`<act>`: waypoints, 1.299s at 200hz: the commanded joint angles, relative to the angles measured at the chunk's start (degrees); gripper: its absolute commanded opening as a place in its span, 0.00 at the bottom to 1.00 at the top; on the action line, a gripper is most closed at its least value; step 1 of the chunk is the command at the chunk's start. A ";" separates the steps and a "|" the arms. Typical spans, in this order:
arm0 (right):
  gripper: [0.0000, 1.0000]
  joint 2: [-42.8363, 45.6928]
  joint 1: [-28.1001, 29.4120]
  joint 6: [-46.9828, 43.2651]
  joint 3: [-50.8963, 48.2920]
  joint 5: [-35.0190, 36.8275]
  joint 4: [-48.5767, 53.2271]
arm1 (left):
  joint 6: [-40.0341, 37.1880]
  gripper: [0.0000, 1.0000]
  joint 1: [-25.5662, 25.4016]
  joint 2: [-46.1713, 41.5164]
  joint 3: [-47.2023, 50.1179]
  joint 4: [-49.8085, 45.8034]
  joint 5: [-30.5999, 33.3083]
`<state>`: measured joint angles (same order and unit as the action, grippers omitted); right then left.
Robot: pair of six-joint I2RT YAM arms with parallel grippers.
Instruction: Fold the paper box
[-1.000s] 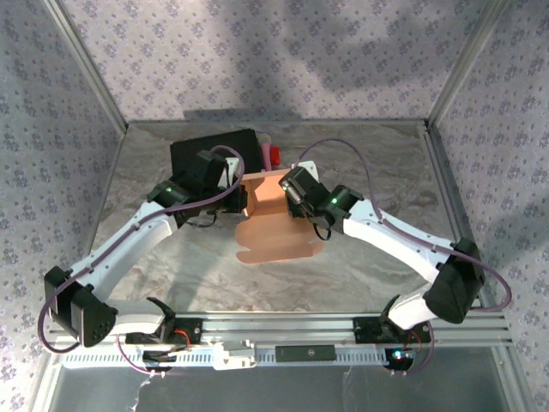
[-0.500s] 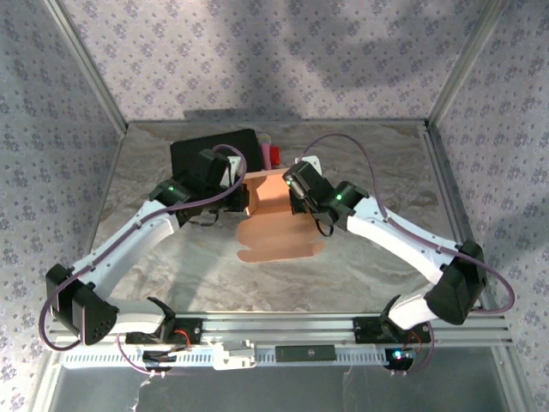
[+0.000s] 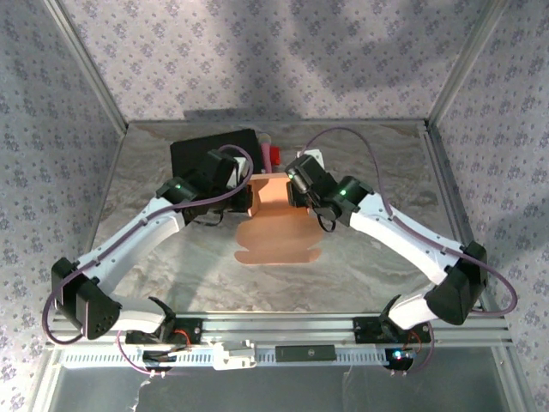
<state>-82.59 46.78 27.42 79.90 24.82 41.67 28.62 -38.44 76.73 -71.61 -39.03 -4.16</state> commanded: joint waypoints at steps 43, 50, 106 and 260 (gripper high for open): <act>0.50 0.03 -1.94 -0.35 2.39 -1.97 0.96 | 0.80 0.00 -0.68 1.05 -3.53 -2.09 1.44; 0.50 0.06 -1.89 -0.27 2.14 -1.97 0.94 | 0.82 0.00 -0.68 1.10 -3.61 -2.11 1.44; 0.23 -0.87 -1.87 -0.61 1.91 2.18 1.22 | 0.91 0.00 -1.18 1.36 -3.66 -1.76 1.26; 0.00 -3.40 1.79 4.14 3.25 11.24 4.41 | 1.09 0.00 -1.94 2.99 -4.58 -1.40 1.66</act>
<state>-85.73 48.51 30.28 81.32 34.89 43.62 29.50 -40.14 79.96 -74.11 -40.25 -3.11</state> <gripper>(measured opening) 0.092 0.064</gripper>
